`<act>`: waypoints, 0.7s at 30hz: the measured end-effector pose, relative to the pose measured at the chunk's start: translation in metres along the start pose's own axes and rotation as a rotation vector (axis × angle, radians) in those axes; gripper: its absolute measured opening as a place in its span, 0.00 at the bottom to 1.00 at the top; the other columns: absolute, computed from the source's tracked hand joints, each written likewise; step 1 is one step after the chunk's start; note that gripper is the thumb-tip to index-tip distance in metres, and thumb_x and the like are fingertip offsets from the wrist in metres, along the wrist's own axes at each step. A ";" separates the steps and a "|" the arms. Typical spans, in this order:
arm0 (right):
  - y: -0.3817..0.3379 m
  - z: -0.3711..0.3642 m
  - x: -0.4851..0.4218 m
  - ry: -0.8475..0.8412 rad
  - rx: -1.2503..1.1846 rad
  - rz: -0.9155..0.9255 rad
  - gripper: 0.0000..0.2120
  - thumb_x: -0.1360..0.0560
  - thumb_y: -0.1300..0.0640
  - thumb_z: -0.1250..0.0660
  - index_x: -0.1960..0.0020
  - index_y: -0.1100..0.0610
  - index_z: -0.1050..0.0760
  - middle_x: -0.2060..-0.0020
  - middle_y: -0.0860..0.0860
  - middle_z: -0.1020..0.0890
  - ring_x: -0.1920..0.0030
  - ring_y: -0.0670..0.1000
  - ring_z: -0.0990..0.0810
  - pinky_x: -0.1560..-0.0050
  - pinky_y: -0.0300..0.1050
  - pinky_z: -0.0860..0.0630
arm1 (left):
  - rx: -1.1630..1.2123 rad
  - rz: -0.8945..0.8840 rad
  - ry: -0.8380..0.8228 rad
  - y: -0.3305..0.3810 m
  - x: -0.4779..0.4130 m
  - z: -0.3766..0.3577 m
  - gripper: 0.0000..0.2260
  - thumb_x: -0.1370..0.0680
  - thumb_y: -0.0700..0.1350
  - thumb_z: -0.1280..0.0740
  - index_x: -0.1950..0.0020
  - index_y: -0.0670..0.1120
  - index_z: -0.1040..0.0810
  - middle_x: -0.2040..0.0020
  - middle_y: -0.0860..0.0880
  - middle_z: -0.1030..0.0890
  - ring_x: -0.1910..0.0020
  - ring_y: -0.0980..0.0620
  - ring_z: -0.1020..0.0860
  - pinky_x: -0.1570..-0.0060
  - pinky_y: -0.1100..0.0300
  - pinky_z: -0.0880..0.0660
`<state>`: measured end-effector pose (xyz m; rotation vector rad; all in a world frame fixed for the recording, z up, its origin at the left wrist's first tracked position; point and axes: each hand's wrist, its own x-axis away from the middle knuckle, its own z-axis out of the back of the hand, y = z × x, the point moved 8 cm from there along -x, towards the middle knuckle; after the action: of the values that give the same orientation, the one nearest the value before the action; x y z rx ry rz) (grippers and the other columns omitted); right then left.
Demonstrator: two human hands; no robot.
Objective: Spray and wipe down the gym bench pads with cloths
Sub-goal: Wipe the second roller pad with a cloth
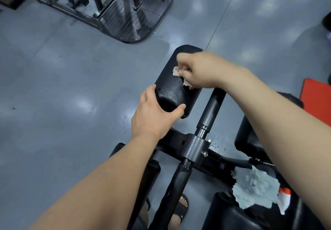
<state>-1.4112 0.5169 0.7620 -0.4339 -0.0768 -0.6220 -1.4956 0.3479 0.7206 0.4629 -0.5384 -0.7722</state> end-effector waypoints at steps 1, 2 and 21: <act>-0.005 -0.004 0.003 -0.036 -0.003 0.024 0.06 0.19 0.50 0.37 0.50 0.50 0.33 0.56 0.48 0.20 0.54 0.55 0.25 0.56 0.49 0.30 | -0.007 0.000 -0.003 0.001 0.000 -0.001 0.43 0.35 0.73 0.31 0.26 0.59 0.41 0.27 0.59 0.33 0.38 0.51 0.24 0.40 0.46 0.24; -0.008 -0.005 0.006 -0.058 -0.005 0.035 0.06 0.19 0.49 0.36 0.49 0.50 0.32 0.56 0.47 0.21 0.54 0.54 0.26 0.54 0.50 0.28 | -0.014 0.001 -0.005 0.001 0.000 -0.001 0.43 0.35 0.73 0.31 0.26 0.59 0.41 0.27 0.59 0.33 0.38 0.51 0.24 0.40 0.46 0.24; 0.001 0.004 -0.001 0.029 0.060 -0.056 0.10 0.16 0.47 0.43 0.50 0.53 0.35 0.60 0.52 0.24 0.54 0.61 0.25 0.59 0.50 0.32 | -0.015 -0.012 0.009 0.000 0.002 0.002 0.43 0.35 0.74 0.30 0.26 0.59 0.40 0.30 0.59 0.33 0.40 0.52 0.23 0.43 0.46 0.23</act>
<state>-1.4115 0.5196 0.7651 -0.3656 -0.0799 -0.6798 -1.4954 0.3466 0.7225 0.4560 -0.5210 -0.7850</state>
